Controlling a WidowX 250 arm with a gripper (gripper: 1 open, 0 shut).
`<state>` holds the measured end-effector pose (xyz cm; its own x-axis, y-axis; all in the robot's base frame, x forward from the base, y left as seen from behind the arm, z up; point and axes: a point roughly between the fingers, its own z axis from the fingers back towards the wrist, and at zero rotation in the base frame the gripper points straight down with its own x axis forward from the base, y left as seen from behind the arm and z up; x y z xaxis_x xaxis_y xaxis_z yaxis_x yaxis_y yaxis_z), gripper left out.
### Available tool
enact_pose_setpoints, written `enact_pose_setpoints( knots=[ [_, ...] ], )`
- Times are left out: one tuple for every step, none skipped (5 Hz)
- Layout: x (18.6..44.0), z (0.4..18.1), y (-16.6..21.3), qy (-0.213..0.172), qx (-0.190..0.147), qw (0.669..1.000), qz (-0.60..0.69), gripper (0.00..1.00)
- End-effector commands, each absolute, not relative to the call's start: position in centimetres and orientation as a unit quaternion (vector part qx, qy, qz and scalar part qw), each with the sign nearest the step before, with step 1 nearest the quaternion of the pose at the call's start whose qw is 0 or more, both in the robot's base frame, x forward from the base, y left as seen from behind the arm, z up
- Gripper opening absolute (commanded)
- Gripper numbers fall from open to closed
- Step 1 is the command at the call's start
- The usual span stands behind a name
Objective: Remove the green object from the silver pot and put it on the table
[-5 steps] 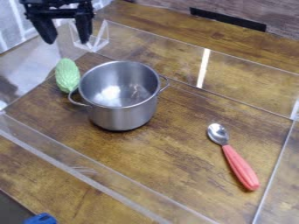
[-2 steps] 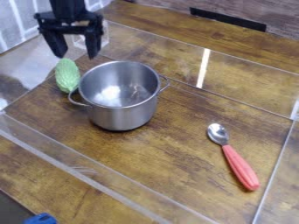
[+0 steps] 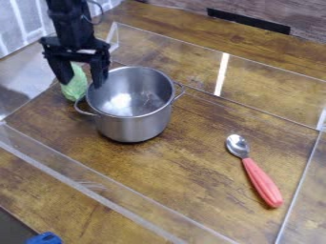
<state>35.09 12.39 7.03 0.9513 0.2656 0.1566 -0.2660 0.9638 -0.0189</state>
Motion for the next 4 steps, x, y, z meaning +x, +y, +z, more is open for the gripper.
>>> enact_pose_setpoints(
  knots=[
    [34.9,7.4,10.8,-0.097,0.008,0.985,0.144,1.0],
    [34.4,6.8,9.5,-0.097,0.01,0.982,0.163,0.0],
    [34.8,9.6,9.5,-0.112,0.022,0.984,0.135,0.0],
    [35.9,13.1,9.5,-0.123,0.036,0.986,0.108,0.0]
  ],
)
